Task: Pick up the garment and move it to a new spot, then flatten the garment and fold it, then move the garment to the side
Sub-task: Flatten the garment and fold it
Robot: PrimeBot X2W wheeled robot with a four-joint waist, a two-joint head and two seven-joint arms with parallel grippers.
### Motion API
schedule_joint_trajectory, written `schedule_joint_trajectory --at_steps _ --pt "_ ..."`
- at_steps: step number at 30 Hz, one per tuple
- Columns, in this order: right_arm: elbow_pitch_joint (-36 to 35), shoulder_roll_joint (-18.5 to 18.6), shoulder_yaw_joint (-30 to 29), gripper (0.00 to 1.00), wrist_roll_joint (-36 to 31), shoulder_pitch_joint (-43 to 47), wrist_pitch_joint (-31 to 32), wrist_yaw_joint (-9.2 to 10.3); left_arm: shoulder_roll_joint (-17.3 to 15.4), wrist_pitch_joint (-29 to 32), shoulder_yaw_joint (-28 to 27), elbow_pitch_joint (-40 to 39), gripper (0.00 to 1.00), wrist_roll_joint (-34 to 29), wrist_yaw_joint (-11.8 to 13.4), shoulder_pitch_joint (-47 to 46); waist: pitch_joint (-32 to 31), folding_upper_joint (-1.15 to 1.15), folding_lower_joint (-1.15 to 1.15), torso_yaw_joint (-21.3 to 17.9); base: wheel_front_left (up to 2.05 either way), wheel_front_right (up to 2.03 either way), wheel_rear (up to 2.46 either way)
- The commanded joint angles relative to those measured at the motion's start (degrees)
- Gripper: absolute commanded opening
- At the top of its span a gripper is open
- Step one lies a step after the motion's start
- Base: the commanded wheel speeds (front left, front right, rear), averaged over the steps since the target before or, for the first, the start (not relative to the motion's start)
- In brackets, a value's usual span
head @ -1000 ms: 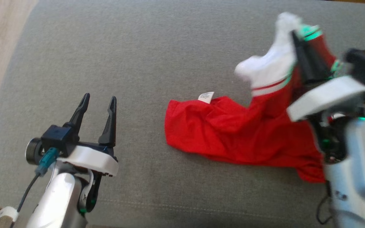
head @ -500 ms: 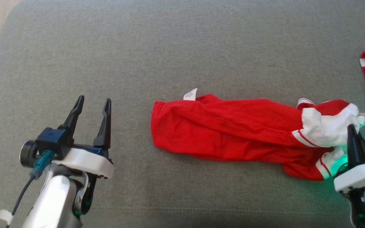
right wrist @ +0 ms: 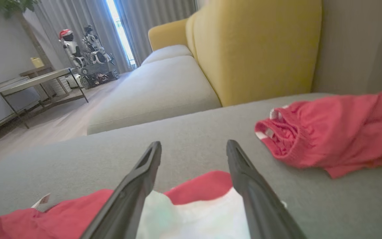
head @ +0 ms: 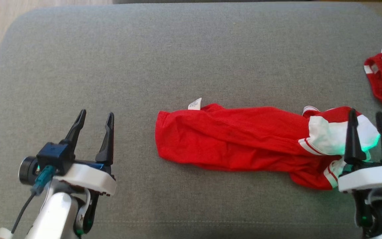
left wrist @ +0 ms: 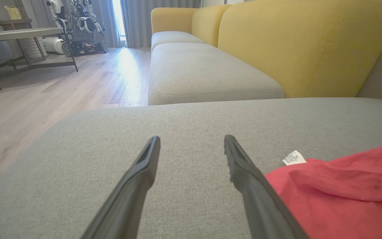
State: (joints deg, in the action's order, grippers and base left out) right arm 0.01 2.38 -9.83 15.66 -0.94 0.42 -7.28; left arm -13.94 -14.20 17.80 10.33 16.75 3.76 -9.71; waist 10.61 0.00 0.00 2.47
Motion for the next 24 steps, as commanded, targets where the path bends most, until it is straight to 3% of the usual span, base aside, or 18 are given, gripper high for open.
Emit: schedule_joint_trajectory --at_steps 1,9,24 --pt "-3.10 0.50 2.23 1.00 -2.00 -2.03 -1.23 -0.21 -1.53 0.00 -2.16 -2.21 1.00 0.11 0.49 -1.27 -0.59 0.00 0.00 0.25 0.00 0.00 0.00" --pt "-5.25 0.50 6.21 1.00 -7.58 -0.68 -1.94 -0.21 -1.90 0.99 -1.32 -2.66 1.00 0.23 0.96 0.92 -2.52 0.00 0.00 0.87 0.00 0.00 0.00" --pt "-3.96 0.50 7.02 1.00 -6.42 0.58 -1.65 -0.21 -2.31 1.79 -0.32 -3.61 1.00 0.54 1.58 1.79 -3.11 0.00 0.00 1.22 0.00 0.00 0.00"
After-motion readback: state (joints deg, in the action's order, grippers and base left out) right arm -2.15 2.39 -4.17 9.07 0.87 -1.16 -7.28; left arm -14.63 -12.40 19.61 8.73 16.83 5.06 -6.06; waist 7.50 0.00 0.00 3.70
